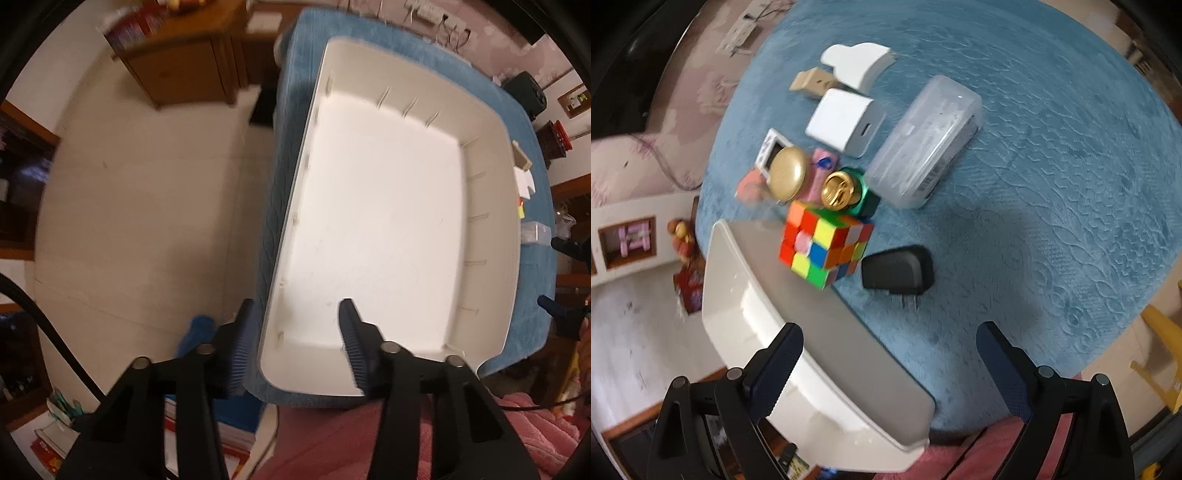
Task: Organize rigid objects
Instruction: 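Grasp the white tray rim with the left tool while the right tool approaches the black charger, then close the right gripper on the black charger plug and lift it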
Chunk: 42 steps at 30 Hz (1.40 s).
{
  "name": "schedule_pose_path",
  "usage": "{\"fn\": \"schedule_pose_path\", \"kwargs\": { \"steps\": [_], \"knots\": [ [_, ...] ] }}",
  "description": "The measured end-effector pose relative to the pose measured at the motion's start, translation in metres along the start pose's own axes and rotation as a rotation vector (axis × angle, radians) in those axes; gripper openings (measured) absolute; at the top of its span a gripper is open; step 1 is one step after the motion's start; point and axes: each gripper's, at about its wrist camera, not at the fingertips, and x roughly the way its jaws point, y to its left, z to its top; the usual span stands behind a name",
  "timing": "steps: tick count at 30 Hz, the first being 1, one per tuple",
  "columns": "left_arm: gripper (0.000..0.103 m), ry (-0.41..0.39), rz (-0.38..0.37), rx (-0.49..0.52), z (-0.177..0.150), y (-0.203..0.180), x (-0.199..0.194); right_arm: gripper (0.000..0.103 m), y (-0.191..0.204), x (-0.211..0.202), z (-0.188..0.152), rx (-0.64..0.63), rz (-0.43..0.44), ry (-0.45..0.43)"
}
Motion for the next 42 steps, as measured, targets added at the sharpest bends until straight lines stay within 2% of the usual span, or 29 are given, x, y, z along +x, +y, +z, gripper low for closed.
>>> {"fn": "schedule_pose_path", "kwargs": {
  "steps": [2, 7, 12, 19, 23, 26, 30, 32, 33, 42],
  "knots": [
    [0.035, 0.064, -0.013, -0.008, 0.005, 0.007, 0.014, 0.096, -0.001, 0.008, 0.003, 0.022, -0.002, -0.002],
    [0.015, 0.166, -0.040, -0.018, 0.013, 0.019, 0.035, 0.093, -0.002, 0.024, 0.009, 0.052, -0.024, -0.003],
    [0.006, 0.235, -0.046, -0.028, 0.019, 0.025, 0.048, 0.091, -0.001, 0.037, 0.011, 0.066, -0.051, 0.007],
    [0.005, 0.278, -0.037, -0.080, 0.028, 0.027, 0.056, 0.081, 0.008, 0.054, 0.020, 0.044, -0.101, 0.016],
    [0.007, 0.315, -0.056, -0.192, 0.033, 0.038, 0.057, 0.079, 0.009, 0.059, 0.024, 0.041, -0.114, 0.025],
    [0.007, 0.328, -0.063, -0.239, 0.034, 0.042, 0.056, 0.074, 0.012, 0.065, 0.030, 0.027, -0.130, 0.029],
    [0.007, 0.330, -0.040, -0.241, 0.038, 0.038, 0.052, 0.072, 0.017, 0.074, 0.038, 0.011, -0.146, 0.058],
    [0.007, 0.331, -0.032, -0.250, 0.039, 0.037, 0.049, 0.068, 0.019, 0.078, 0.040, 0.000, -0.147, 0.072],
    [0.007, 0.330, -0.033, -0.257, 0.038, 0.034, 0.055, 0.062, 0.020, 0.080, 0.041, -0.003, -0.146, 0.077],
    [0.008, 0.300, -0.049, -0.253, 0.048, 0.019, 0.064, 0.061, 0.033, 0.091, 0.044, -0.048, -0.134, 0.089]
  ]
}}
